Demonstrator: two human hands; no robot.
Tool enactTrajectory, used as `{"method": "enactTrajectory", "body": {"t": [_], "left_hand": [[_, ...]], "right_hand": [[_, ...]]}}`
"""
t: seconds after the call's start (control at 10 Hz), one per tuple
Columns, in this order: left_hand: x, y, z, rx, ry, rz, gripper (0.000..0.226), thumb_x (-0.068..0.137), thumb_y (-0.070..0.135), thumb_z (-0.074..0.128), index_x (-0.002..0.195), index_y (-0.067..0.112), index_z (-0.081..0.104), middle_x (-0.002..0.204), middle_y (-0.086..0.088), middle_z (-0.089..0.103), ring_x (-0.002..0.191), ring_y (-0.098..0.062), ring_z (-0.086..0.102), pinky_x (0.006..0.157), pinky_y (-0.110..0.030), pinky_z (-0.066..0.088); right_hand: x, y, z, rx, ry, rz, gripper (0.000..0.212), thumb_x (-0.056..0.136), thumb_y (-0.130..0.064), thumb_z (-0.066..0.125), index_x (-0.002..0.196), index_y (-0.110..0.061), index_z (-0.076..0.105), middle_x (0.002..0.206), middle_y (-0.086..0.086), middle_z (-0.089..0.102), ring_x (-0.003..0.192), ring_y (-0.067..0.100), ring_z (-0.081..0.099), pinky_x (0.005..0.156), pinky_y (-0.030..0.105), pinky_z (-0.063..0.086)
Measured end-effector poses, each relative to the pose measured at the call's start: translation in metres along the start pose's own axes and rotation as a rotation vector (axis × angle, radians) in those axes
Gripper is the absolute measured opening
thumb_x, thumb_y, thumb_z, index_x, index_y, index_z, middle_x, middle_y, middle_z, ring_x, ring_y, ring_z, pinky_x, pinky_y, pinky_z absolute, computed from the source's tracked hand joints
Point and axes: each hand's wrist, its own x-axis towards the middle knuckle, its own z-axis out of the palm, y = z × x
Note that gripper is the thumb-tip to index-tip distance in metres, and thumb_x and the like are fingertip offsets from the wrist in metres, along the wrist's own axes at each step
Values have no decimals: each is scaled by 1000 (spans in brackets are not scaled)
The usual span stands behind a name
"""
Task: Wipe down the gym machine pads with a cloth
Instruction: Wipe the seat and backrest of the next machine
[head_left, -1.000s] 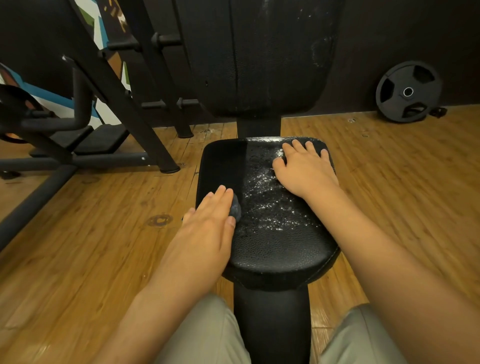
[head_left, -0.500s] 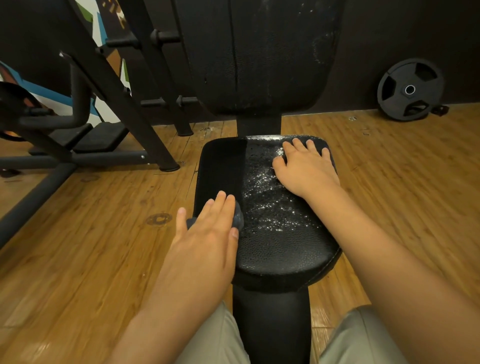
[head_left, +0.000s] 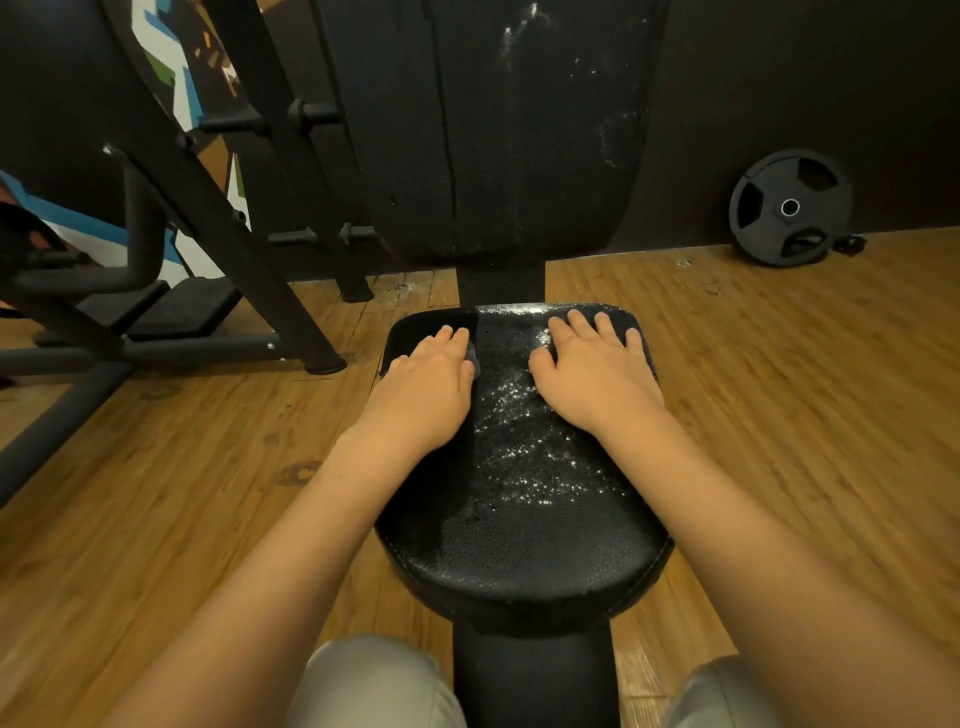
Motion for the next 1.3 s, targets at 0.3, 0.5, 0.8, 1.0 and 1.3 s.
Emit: {"method": "enactTrajectory", "body": {"t": [0.3, 0.5, 0.8, 1.0, 1.3], "left_hand": [[50, 5, -4, -4, 41, -58, 50, 111, 29, 31, 158, 12, 28, 166, -10, 26, 150, -28, 31, 121, -45, 29], [69, 5, -10, -39, 26, -67, 46, 111, 30, 34, 152, 10, 36, 156, -12, 41, 140, -30, 44, 114, -45, 37], [49, -21, -4, 1, 43, 133, 60, 110, 37, 30, 163, 17, 11, 171, -6, 6, 157, -20, 8, 125, -42, 9], [60, -20, -1, 11, 25, 144, 54, 111, 26, 31, 161, 12, 18, 168, -8, 19, 155, -21, 17, 124, -38, 14], [89, -2, -4, 50, 22, 62, 48, 109, 20, 31, 154, 4, 31, 160, -15, 33, 148, -28, 31, 121, -44, 26]], "right_hand": [[1, -1, 0, -1, -1, 11, 62, 107, -47, 22, 164, -20, 18, 172, 4, 11, 158, 29, 3, 127, 54, 1], [0, -2, 0, -5, 3, 9, 62, 108, -47, 22, 164, -21, 18, 172, 4, 10, 158, 28, 3, 127, 53, 1], [0, -2, -2, 7, -10, 9, 62, 108, -47, 22, 164, -21, 17, 172, 3, 9, 158, 28, 1, 127, 53, 0], [0, -2, -1, -5, -16, 7, 63, 108, -46, 22, 164, -20, 16, 172, 4, 8, 158, 28, 1, 127, 54, 0], [-1, -2, -2, -5, -15, 8, 62, 108, -46, 22, 164, -20, 16, 172, 4, 8, 158, 28, 1, 127, 54, 0]]}}
